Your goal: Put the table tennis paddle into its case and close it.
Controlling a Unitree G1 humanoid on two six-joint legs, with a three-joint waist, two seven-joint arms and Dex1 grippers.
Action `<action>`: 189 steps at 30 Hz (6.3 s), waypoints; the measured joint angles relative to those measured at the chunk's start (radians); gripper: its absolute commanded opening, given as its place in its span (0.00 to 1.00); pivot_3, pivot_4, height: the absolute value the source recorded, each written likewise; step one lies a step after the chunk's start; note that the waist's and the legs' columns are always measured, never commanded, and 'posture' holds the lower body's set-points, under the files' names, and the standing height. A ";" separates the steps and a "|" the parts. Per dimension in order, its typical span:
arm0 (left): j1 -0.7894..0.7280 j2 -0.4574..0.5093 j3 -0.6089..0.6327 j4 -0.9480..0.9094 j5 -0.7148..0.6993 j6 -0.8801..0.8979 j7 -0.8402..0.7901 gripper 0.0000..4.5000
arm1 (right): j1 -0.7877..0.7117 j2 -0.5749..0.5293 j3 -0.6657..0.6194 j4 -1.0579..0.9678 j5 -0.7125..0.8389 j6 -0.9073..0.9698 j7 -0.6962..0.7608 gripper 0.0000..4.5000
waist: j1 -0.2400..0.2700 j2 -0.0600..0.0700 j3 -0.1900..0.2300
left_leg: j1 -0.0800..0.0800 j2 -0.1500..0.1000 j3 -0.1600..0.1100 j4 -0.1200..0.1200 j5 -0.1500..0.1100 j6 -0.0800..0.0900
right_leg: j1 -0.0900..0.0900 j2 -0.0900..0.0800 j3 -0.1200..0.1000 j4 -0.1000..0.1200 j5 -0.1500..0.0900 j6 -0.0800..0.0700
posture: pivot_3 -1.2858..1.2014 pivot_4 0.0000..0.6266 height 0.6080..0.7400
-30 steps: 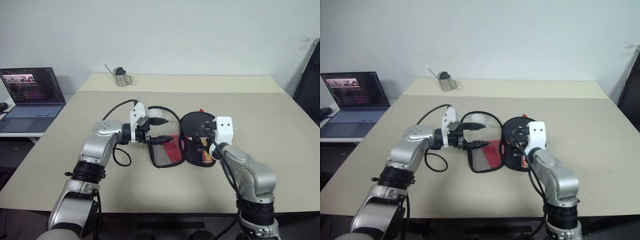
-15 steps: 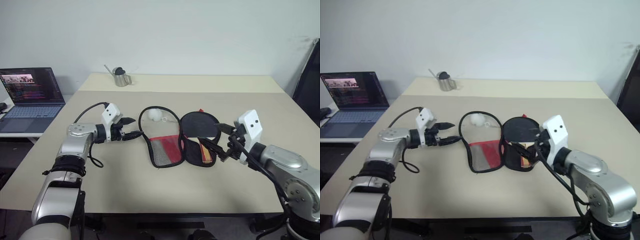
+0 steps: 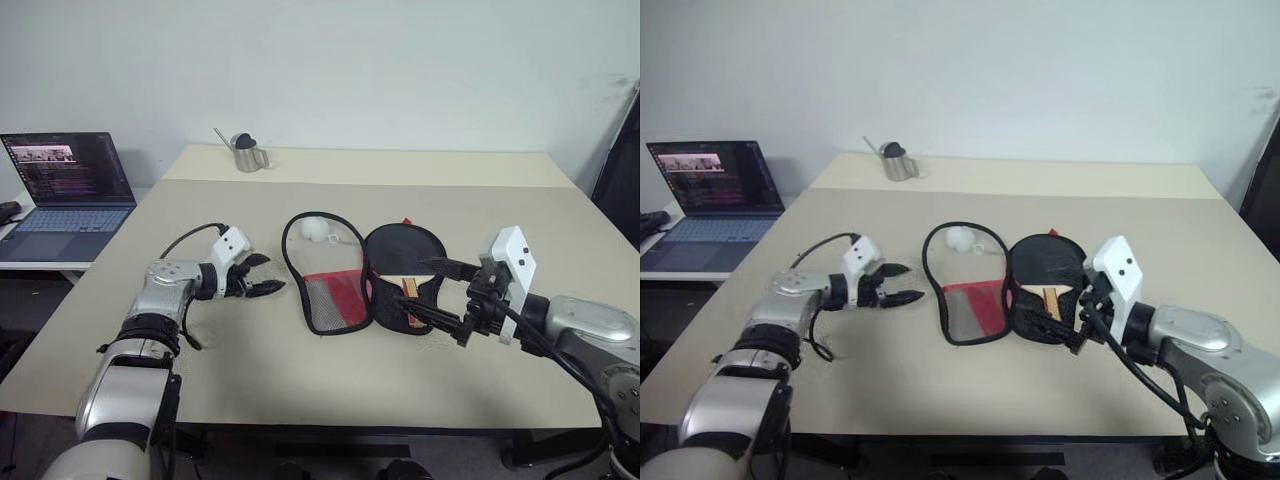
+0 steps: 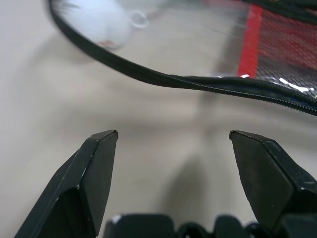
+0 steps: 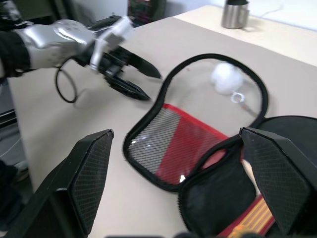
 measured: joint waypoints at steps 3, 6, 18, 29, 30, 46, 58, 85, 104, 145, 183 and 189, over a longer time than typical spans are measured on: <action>-0.023 -0.042 0.000 0.016 0.006 -0.020 0.023 0.88 | 0.002 -0.029 -0.008 0.001 0.031 -0.011 0.001 0.99 | 0.000 0.000 0.000 | 0.000 0.000 0.000 0.000 0.000 0.000 | 0.000 0.000 0.000 0.000 0.000 0.000 | 0.52 0.24 1.00; -0.040 -0.098 -0.001 0.037 0.011 -0.035 0.040 0.88 | 0.003 -0.050 -0.024 0.004 0.046 -0.026 -0.005 0.99 | 0.000 0.000 0.000 | 0.000 0.000 0.000 0.000 0.000 0.000 | 0.000 0.000 0.000 0.000 0.000 0.000 | 0.52 0.24 1.00; -0.139 -0.361 0.014 -0.114 -0.093 0.027 -0.064 0.88 | 0.019 -0.097 -0.115 0.009 0.159 -0.036 -0.076 0.99 | 0.004 -0.001 0.001 | -0.003 -0.001 -0.001 0.003 0.000 0.000 | 0.001 0.000 0.000 -0.001 0.000 0.001 | 0.52 0.24 1.00; -0.159 -0.440 -0.013 -0.146 -0.110 0.042 -0.088 0.88 | 0.062 -0.132 -0.138 0.011 0.235 -0.048 -0.198 0.99 | -0.007 -0.001 0.001 | 0.000 0.000 -0.003 0.004 0.000 0.000 | 0.001 0.003 0.001 0.003 0.000 0.001 | 0.52 0.24 1.00; -0.159 -0.433 -0.013 -0.146 -0.110 0.040 -0.090 0.88 | 0.069 -0.132 -0.138 0.016 0.231 -0.048 -0.209 0.99 | -0.007 -0.001 0.001 | 0.000 0.000 -0.002 0.005 0.000 0.000 | 0.001 0.003 0.001 0.003 0.000 0.001 | 0.52 0.24 1.00; 0.007 -0.162 -0.010 -0.487 -0.173 0.173 -0.240 0.88 | 0.006 -0.071 0.196 0.399 -0.146 -0.225 -0.236 0.99 | -0.004 -0.001 0.001 | 0.000 0.001 -0.001 0.005 0.000 0.000 | 0.001 0.002 0.001 0.002 0.000 0.001 | 0.52 0.24 1.00; 0.046 -0.121 -0.012 -0.636 -0.206 0.274 -0.201 0.88 | -0.161 0.046 0.290 0.843 -0.385 -0.357 -0.160 0.99 | -0.003 -0.001 0.001 | 0.000 0.001 -0.001 0.007 0.000 0.000 | 0.001 0.003 0.001 0.003 0.001 0.001 | 0.52 0.24 1.00; 0.049 -0.132 -0.019 -0.655 -0.206 0.277 -0.186 0.88 | -0.281 0.169 0.346 1.007 -0.558 -0.336 -0.023 0.65 | -0.029 0.000 0.000 | 0.007 0.004 -0.001 0.006 0.000 0.000 | 0.005 0.006 0.002 0.005 0.001 -0.001 | 0.52 0.24 1.00; 0.145 0.020 -0.055 -0.606 -0.196 0.275 -0.312 0.88 | -0.268 0.225 0.302 0.954 -0.555 -0.245 -0.031 0.00 | -0.029 0.000 0.000 | 0.008 0.006 0.000 0.006 0.000 0.000 | 0.005 0.007 0.003 0.005 0.003 -0.003 | 0.52 0.24 1.00; 0.265 0.168 -0.162 -0.762 -0.282 0.320 -0.426 0.88 | 0.028 0.221 0.416 0.311 -0.390 0.093 -0.023 0.00 | -0.026 0.000 0.000 | 0.008 0.018 0.000 -0.007 0.000 0.000 | -0.002 0.021 0.001 0.005 -0.003 -0.016 | 0.52 0.24 1.00; 0.258 0.164 -0.197 -0.735 -0.283 0.288 -0.430 0.88 | 0.160 0.193 0.325 0.171 -0.268 0.174 -0.127 0.00 | -0.004 0.000 0.000 | 0.007 0.018 0.000 -0.006 0.000 0.000 | -0.002 0.021 0.001 0.005 -0.003 -0.016 | 0.52 0.24 1.00; 0.258 0.149 -0.197 -0.735 -0.281 0.288 -0.430 0.88 | 0.162 0.219 0.317 0.171 -0.270 0.177 -0.162 0.11 | -0.004 -0.001 0.000 | 0.008 0.018 -0.001 -0.006 0.000 0.000 | -0.002 0.021 0.001 0.005 -0.002 -0.017 | 0.52 0.24 1.00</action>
